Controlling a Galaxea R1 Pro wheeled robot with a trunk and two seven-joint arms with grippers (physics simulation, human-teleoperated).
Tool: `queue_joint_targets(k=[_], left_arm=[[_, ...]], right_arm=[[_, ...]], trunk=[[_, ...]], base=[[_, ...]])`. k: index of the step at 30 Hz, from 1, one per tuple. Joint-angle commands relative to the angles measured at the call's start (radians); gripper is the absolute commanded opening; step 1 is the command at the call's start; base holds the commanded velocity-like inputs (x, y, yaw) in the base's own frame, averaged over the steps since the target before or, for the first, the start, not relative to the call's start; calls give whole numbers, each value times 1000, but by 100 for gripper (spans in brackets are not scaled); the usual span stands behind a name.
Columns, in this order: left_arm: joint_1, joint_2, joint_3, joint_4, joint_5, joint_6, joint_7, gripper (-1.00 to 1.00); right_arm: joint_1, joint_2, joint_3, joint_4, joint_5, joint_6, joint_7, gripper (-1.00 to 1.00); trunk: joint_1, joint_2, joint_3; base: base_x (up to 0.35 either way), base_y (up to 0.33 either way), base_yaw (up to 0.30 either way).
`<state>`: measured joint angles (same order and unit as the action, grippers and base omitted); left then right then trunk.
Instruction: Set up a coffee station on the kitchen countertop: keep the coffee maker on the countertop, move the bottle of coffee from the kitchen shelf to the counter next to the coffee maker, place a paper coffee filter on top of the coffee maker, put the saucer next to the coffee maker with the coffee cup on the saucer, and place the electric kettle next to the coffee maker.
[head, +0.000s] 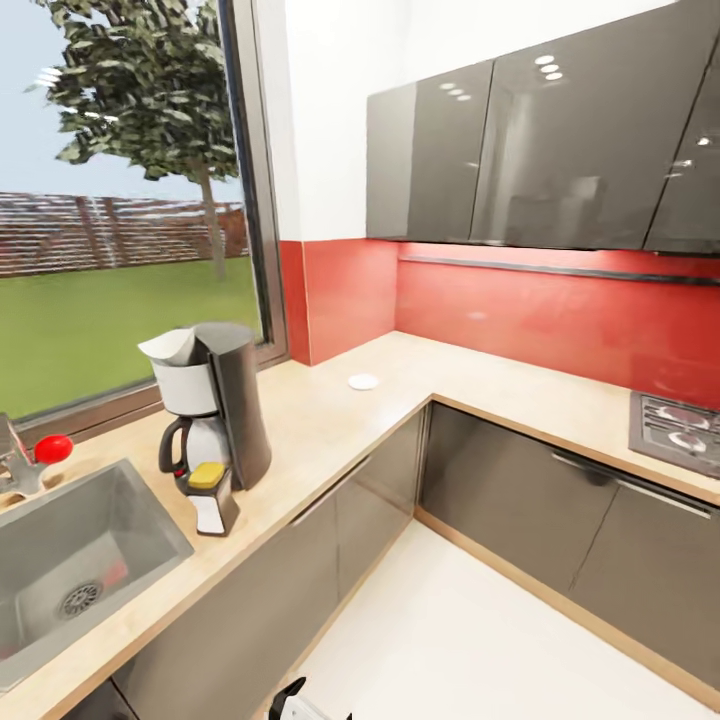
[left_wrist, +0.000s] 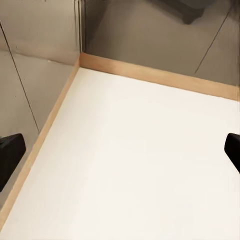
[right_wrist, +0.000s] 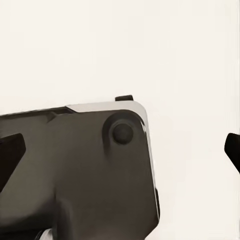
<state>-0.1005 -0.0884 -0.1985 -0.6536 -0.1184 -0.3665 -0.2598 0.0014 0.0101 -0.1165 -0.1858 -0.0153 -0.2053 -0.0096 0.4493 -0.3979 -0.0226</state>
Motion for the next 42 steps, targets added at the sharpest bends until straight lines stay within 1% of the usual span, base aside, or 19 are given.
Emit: queue_joint_targets(k=[1, 15, 21, 37, 42], left_arm=[[-1, 0, 2, 0, -10, -5, 0, 100], [-1, -1, 1, 0, -10, -5, 1, 100], [-1, -1, 3, 0, -10, -5, 3, 100], [-1, -1, 2, 0, -10, -5, 4, 100], [-1, -1, 2, 0, -10, -5, 4, 100]], right_arm=[[0, 1, -5, -1, -2, -2, 0, 100], [0, 1, -5, 0, -2, -2, 0, 100], [0, 1, -5, 0, -2, -2, -1, 100], [0, 2, -5, 0, -2, -2, -1, 100], [0, 2, -4, 0, -2, -2, -2, 100]], trunk=[[1, -2, -1], [1, -2, 6], [1, -2, 9], [1, -2, 9], [1, -2, 9]], base=[[15, -270, -253], [46, -272, -254], [195, -220, -235], [243, -195, -18], [148, -241, 48]])
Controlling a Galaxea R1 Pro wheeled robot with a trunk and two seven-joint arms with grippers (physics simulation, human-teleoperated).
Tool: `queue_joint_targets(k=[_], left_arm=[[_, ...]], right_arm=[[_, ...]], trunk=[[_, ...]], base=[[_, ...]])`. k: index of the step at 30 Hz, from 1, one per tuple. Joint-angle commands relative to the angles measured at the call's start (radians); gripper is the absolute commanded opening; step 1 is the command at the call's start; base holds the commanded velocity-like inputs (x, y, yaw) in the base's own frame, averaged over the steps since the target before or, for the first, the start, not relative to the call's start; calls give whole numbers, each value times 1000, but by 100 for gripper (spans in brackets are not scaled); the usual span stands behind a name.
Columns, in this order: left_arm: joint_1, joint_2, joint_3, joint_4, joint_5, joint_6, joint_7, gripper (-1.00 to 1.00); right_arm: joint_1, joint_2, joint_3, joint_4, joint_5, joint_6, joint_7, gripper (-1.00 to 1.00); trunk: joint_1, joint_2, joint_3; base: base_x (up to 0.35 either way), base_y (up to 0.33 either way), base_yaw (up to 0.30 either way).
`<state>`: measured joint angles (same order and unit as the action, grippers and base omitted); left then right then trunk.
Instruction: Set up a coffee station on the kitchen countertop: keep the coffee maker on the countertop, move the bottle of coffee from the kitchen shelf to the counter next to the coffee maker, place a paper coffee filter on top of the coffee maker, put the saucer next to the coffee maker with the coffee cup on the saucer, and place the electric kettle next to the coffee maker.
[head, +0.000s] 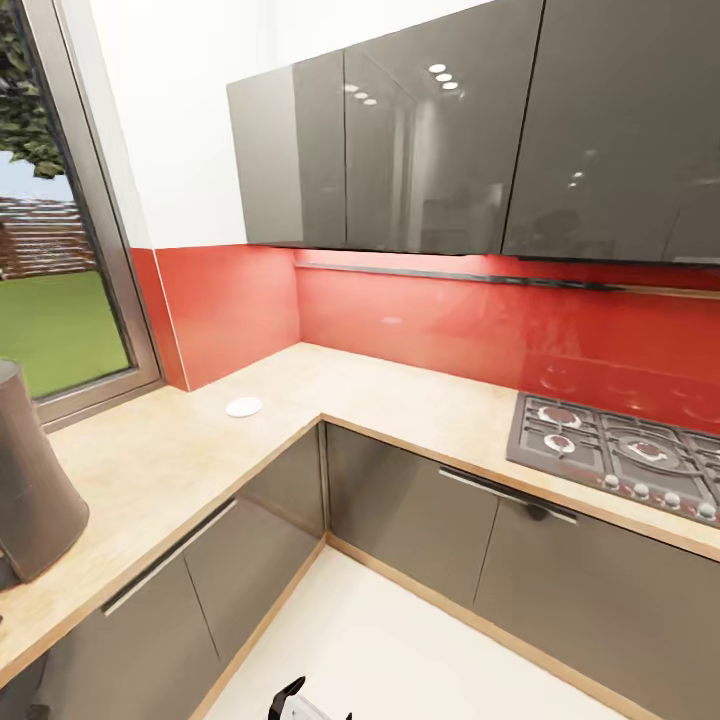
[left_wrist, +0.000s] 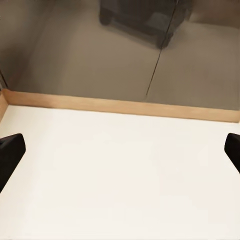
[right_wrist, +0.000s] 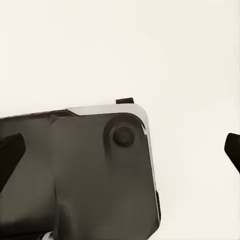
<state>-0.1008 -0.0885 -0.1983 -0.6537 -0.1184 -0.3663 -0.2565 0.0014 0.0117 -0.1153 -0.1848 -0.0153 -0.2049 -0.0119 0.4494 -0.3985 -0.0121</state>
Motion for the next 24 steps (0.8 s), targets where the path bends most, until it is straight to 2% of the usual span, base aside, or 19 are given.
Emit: queue_joint_targets(k=[1, 24], left_arm=[[0, 0, 2, 0, -10, -5, 0, 100], [0, 0, 10, 0, -9, -6, 0, 100]], right_arm=[[0, 1, -5, 0, -2, -2, 1, 100], [0, 2, -4, 1, 0, -2, 0, 100]], trunk=[[1, -1, -1], [1, -1, -1]], base=[[39, -268, 178], [3, -275, 268]])
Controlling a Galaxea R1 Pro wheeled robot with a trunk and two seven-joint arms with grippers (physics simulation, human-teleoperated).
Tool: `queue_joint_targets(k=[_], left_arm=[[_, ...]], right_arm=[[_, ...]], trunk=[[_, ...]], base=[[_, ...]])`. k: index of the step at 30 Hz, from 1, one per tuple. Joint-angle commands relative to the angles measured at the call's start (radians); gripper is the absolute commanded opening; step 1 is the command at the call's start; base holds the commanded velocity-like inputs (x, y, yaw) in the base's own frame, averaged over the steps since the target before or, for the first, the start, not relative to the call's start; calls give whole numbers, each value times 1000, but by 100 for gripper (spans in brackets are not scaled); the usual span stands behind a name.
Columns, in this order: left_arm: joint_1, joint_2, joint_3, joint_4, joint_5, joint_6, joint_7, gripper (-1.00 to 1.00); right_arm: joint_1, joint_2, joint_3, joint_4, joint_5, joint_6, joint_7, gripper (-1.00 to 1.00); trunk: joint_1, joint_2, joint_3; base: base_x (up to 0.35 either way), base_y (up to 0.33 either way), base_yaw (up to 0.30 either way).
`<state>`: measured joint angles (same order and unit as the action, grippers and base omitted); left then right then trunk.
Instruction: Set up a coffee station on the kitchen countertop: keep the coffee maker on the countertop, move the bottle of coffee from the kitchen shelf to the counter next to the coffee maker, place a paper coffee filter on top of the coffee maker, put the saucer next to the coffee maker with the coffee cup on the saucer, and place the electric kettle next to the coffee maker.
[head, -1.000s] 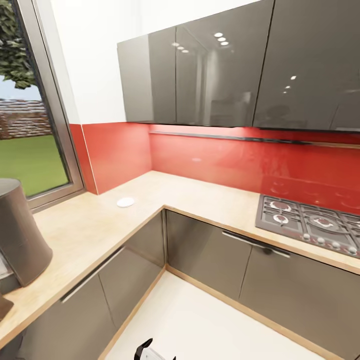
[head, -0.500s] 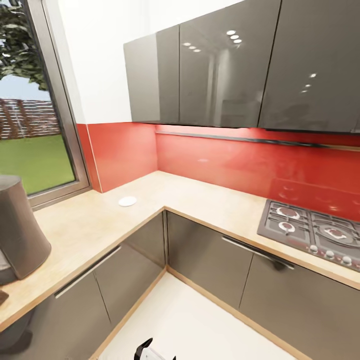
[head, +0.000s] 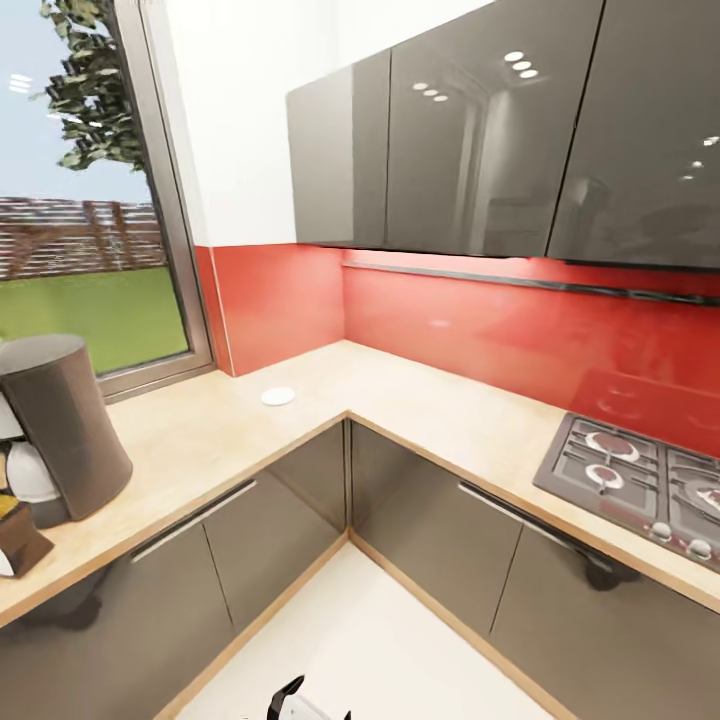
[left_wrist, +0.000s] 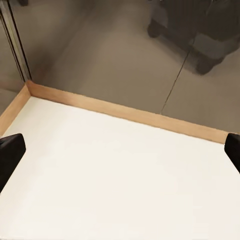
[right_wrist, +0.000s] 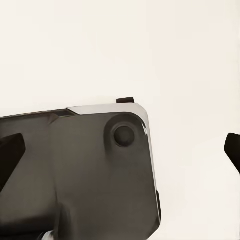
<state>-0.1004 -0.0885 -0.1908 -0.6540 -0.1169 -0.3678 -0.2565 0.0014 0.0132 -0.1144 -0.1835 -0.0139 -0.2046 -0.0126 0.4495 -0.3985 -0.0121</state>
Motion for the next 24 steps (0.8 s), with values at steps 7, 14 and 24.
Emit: queue_joint_targets(k=[7, 14, 24], left_arm=[[0, 0, 3, 0, -10, -5, 0, 100], [0, 1, 4, 0, -10, -5, 1, 100], [0, 1, 4, 0, -6, -5, 1, 100]], right_arm=[[0, 1, -5, -1, -1, -2, 1, 100], [0, 1, -4, -1, -1, -2, 0, 100], [0, 1, -4, -1, -1, -2, 0, 100]], trunk=[[0, -1, -3], [0, -1, -8], [0, -1, -15]], base=[[0, -276, 277], [0, -212, 272], [0, -17, 266]])
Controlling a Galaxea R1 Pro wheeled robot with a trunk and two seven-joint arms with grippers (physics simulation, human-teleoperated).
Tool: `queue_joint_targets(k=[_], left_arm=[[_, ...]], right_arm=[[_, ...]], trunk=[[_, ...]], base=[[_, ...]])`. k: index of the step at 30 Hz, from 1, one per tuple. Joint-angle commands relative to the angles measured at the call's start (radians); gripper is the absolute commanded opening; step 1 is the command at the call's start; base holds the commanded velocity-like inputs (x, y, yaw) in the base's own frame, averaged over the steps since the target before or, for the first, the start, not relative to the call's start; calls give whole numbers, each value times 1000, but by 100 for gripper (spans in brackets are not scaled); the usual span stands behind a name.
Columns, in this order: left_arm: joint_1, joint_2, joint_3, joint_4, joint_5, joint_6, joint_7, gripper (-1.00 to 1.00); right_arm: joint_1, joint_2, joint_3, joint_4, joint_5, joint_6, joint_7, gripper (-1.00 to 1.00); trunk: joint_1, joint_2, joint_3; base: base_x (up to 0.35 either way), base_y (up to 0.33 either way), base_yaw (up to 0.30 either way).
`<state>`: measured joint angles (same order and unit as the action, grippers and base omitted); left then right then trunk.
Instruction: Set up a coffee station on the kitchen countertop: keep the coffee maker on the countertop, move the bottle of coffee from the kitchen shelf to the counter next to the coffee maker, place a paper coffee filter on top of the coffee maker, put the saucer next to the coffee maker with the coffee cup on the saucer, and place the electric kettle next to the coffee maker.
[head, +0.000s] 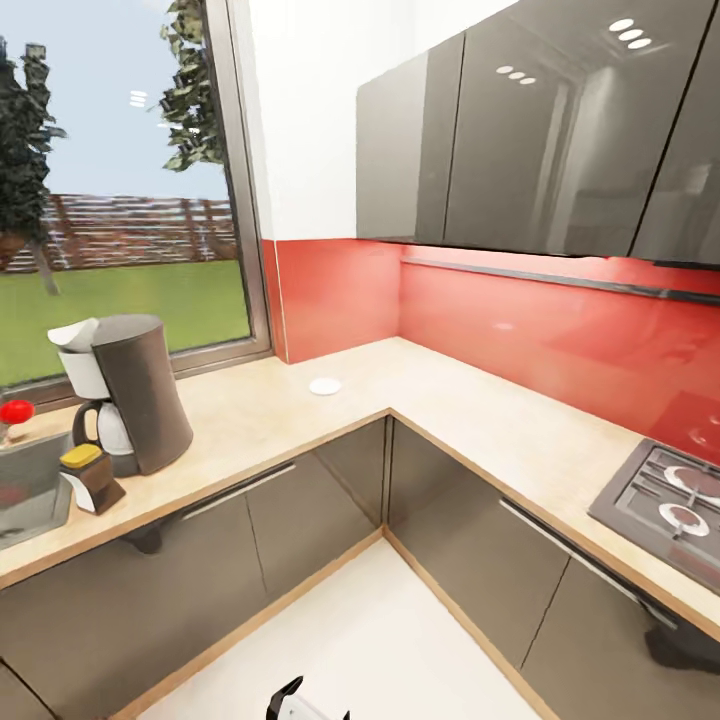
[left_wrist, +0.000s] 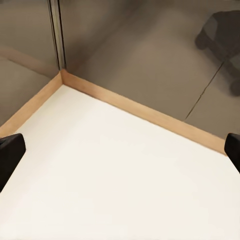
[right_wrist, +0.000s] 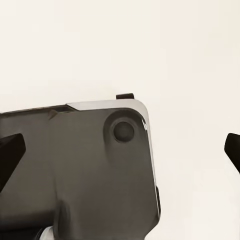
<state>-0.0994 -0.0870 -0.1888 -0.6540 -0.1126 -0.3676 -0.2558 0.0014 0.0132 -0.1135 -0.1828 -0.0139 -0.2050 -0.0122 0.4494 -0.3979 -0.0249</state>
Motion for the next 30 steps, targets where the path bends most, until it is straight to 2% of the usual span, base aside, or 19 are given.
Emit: queue_joint_targets(k=[1, 16, 30], left_arm=[[-1, 0, 2, 0, -10, -5, 1, 100], [-1, 0, 3, 0, -8, -6, 1, 100], [-1, 0, 4, 0, -8, -7, 1, 100]], right_arm=[[0, 1, -5, -1, -1, -2, 0, 100], [0, 1, -3, -1, -1, -2, 0, 100], [0, 1, -2, -1, -1, -2, 0, 100]], trunk=[[1, -2, -3], [1, -2, -14], [1, -2, -24]], base=[[0, 0, 265], [0, -7, 265], [-15, -246, 256]])
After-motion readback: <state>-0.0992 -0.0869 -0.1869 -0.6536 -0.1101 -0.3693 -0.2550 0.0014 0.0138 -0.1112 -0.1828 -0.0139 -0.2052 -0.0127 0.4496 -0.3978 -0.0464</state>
